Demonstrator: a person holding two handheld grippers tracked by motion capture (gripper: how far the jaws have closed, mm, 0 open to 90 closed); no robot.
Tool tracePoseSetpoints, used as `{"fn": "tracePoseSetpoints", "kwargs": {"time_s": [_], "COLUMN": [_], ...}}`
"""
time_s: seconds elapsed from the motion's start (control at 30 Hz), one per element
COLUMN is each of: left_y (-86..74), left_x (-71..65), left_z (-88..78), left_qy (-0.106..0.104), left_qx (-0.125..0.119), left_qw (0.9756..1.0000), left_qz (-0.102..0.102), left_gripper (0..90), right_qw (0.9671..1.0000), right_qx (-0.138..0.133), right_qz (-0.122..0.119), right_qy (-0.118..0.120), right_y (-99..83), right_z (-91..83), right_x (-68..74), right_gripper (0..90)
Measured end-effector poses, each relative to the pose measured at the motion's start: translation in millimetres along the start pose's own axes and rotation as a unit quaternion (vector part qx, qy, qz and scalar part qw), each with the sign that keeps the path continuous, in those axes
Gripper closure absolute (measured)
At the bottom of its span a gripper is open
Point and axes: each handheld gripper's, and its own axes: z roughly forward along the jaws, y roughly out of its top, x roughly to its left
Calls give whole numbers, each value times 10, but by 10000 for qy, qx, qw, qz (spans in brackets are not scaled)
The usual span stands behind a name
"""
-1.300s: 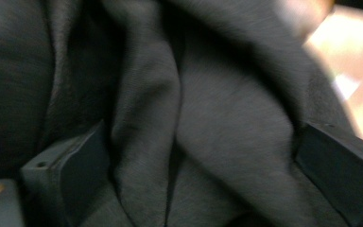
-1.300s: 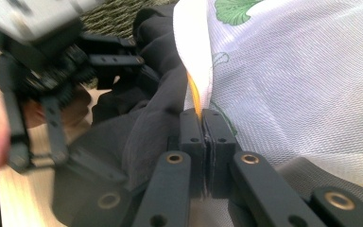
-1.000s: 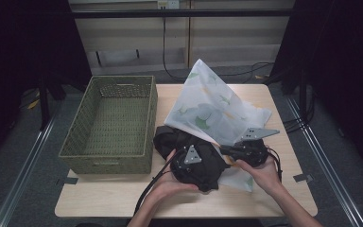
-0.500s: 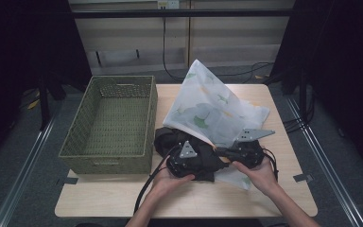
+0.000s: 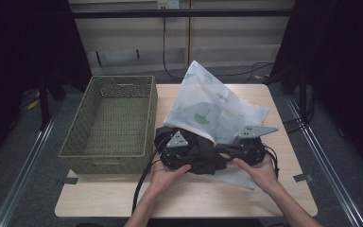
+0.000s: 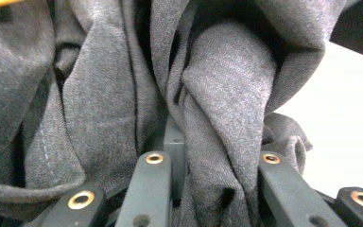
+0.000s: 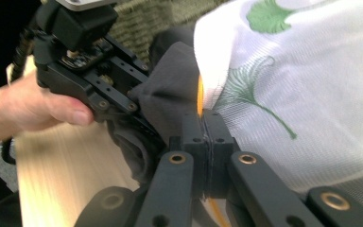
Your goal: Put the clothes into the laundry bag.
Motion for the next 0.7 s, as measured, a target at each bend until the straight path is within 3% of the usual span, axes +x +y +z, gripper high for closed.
{"fn": "tracePoseSetpoints", "kwargs": {"time_s": [0.27, 0.4, 0.6, 0.7], "left_y": [138, 253, 535, 699], "left_x": [-90, -83, -129, -178], "left_z": [44, 33, -137, -264], "left_qy": [365, 423, 588, 515], "left_qx": [-206, -483, -973, -1167], "left_qw": [9991, 9979, 9935, 9918], "left_qz": [38, -15, -28, 71], "left_gripper": [762, 765, 770, 771], "right_qw": [9987, 9976, 9955, 9934], "right_qx": [-392, -501, -771, -999], "right_qz": [-165, -223, -178, -165], "right_qy": [287, 425, 512, 545], "right_y": [217, 269, 347, 415], "right_z": [-124, -158, -265, -373], "right_x": [224, 300, 324, 329], "right_gripper": [900, 900, 900, 900]}}
